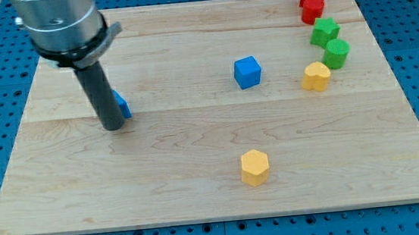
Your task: Move blue triangle on top left corner of the board
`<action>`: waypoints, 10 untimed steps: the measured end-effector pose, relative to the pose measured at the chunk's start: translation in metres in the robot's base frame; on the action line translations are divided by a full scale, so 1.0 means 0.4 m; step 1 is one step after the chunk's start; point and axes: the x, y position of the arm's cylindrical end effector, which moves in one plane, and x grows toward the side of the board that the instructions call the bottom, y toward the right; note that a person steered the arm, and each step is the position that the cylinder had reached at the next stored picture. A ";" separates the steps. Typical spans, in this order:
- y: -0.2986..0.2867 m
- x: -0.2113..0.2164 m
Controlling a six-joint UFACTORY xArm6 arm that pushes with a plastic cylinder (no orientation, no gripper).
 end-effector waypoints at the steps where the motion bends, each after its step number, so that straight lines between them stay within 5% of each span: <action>1: 0.004 0.000; 4: -0.038 -0.114; 7: -0.117 -0.415; 9: -0.169 -0.351; 10: -0.159 -0.442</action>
